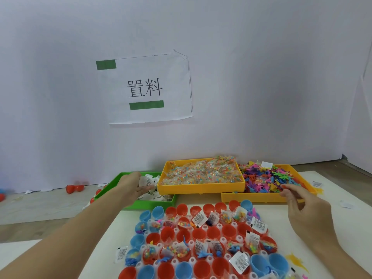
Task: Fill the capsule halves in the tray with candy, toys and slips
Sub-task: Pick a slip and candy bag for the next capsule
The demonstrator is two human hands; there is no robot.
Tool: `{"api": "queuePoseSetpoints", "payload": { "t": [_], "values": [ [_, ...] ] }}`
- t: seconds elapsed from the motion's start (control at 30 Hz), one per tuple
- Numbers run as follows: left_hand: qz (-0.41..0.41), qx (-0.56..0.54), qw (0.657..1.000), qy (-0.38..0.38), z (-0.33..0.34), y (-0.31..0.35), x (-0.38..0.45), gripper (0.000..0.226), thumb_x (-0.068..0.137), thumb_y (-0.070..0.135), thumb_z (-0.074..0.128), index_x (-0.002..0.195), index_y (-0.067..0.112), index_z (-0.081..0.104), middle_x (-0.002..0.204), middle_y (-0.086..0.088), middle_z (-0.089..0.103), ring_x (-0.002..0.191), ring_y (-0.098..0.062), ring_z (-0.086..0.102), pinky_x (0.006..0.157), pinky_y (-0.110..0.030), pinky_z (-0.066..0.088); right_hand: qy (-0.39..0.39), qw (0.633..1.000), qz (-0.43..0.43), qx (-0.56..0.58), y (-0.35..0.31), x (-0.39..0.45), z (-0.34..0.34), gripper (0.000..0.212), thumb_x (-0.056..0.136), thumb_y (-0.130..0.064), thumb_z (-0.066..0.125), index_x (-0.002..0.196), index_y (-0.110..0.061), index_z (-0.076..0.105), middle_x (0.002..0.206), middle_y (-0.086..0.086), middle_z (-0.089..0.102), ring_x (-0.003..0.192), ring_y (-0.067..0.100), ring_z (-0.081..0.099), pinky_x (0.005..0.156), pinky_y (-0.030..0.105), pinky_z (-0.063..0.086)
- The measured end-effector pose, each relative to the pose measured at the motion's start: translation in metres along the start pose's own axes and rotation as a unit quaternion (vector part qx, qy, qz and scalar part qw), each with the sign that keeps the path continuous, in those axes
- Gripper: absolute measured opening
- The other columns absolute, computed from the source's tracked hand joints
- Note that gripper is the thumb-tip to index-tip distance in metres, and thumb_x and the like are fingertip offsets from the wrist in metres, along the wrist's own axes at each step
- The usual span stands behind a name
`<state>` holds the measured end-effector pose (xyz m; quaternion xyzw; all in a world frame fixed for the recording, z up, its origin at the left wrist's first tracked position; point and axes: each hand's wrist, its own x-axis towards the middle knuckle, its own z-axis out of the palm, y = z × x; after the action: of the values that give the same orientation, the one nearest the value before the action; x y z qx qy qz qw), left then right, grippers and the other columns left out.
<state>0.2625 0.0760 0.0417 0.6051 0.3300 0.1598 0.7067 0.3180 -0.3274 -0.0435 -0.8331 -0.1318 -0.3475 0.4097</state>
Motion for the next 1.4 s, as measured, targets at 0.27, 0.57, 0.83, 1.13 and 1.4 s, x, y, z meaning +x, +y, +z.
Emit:
{"api": "queuePoseSetpoints", "payload": {
  "t": [0.27, 0.57, 0.83, 1.13, 1.4],
  "values": [
    [0.079, 0.153, 0.984, 0.042, -0.005, -0.009, 0.011, 0.016, 0.093, -0.004, 0.057, 0.108, -0.009, 0.060, 0.104, -0.027, 0.065, 0.072, -0.030, 0.072, 0.075, -0.034, 0.060, -0.001, 1.000, 0.013, 0.000, 0.000, 0.000, -0.001, 0.029, 0.091, -0.009, 0.064, 0.118, 0.002, 0.069, 0.098, 0.019, 0.074, 0.058, 0.011, 0.058, 0.049, 0.020, 0.044],
    [0.150, 0.299, 0.939, 0.075, -0.003, -0.012, 0.010, 0.031, 0.087, -0.009, 0.060, 0.114, 0.005, 0.060, 0.114, -0.016, 0.066, 0.089, -0.023, 0.064, 0.068, -0.031, 0.053, -0.005, 1.000, 0.022, 0.003, -0.002, 0.000, -0.002, 0.029, 0.092, -0.008, 0.064, 0.118, 0.002, 0.068, 0.098, 0.019, 0.075, 0.059, 0.012, 0.058, 0.049, 0.021, 0.045],
    [0.316, 0.297, 0.893, 0.119, -0.011, 0.000, -0.020, 0.030, 0.085, 0.004, 0.070, 0.111, 0.015, 0.061, 0.088, -0.010, 0.071, 0.078, -0.026, 0.067, 0.061, -0.035, 0.055, -0.002, 1.000, 0.028, 0.005, -0.003, 0.001, -0.002, 0.028, 0.092, -0.008, 0.064, 0.117, 0.002, 0.069, 0.100, 0.019, 0.074, 0.061, 0.012, 0.059, 0.055, 0.019, 0.046],
    [0.332, 0.189, 0.921, -0.075, 0.010, 0.016, -0.097, 0.009, 0.087, 0.007, 0.069, 0.082, 0.013, 0.073, 0.070, -0.003, 0.073, 0.060, -0.008, 0.064, 0.057, -0.019, 0.054, 0.026, 0.998, 0.037, 0.037, -0.014, 0.006, -0.008, 0.016, 0.090, -0.005, 0.068, 0.104, -0.005, 0.075, 0.098, 0.014, 0.069, 0.080, 0.017, 0.058, 0.067, 0.014, 0.043],
    [0.378, 0.117, 0.890, -0.227, 0.034, 0.030, -0.168, 0.027, 0.070, 0.031, 0.072, 0.088, 0.011, 0.075, 0.071, -0.003, 0.074, 0.063, -0.007, 0.064, 0.060, -0.018, 0.053, -0.178, 0.935, 0.054, 0.302, -0.121, 0.048, -0.030, 0.014, 0.092, -0.009, 0.067, 0.092, -0.020, 0.075, 0.084, -0.001, 0.078, 0.082, 0.011, 0.074, 0.076, 0.021, 0.059]
  ]
}}
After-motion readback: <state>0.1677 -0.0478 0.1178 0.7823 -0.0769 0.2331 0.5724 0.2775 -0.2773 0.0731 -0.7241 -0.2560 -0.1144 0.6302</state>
